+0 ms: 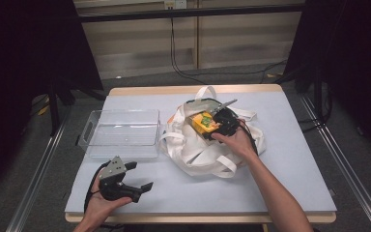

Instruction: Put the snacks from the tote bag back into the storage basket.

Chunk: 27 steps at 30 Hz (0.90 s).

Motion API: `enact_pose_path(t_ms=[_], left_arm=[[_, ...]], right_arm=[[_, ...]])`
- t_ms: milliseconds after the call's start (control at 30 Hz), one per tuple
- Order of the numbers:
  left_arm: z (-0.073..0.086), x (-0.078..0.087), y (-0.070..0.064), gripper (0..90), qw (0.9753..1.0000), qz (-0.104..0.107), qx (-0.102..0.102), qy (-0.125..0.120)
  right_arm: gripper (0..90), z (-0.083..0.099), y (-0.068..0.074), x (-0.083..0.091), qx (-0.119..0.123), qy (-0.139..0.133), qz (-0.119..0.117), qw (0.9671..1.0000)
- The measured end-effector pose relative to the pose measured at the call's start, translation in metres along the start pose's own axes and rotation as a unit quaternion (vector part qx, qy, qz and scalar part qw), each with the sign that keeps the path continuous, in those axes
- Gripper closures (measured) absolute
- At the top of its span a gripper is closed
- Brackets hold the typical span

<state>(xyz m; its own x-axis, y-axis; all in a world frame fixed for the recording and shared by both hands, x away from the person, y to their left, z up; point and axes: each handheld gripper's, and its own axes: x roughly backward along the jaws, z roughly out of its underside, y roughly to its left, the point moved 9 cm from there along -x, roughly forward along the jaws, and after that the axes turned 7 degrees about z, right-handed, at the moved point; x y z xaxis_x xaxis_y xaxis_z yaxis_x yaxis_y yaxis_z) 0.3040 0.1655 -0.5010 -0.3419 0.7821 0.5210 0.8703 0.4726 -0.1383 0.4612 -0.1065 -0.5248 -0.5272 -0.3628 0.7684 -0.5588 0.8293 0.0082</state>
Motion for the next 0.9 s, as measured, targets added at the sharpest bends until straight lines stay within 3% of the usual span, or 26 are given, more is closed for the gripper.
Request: enact_pose_path(t_ms=[467,633,800,833,900], left_arm=[[0.001,0.0,0.001,5.6,1.0,-0.002,0.0,0.005],[0.002,-0.001,0.0,6.3,1.0,0.0,-0.001,0.007],[0.002,-0.001,0.0,6.3,1.0,0.0,-0.002,0.008],[0.002,-0.002,-0.001,6.3,1.0,0.0,0.007,0.004],[0.002,-0.001,0.001,6.3,1.0,-0.002,0.001,0.009]], right_arm=[[26.5,0.007,0.006,0.036,0.02,0.022,-0.039,0.9988],[26.5,0.021,0.006,0.047,0.03,0.046,-0.034,0.9979],[26.5,0.036,0.006,0.048,0.034,0.066,-0.032,0.9968],[26.5,0.036,0.006,0.048,0.034,0.066,-0.032,0.9968],[26.5,0.041,0.006,0.048,0.029,0.073,-0.033,0.9963]])
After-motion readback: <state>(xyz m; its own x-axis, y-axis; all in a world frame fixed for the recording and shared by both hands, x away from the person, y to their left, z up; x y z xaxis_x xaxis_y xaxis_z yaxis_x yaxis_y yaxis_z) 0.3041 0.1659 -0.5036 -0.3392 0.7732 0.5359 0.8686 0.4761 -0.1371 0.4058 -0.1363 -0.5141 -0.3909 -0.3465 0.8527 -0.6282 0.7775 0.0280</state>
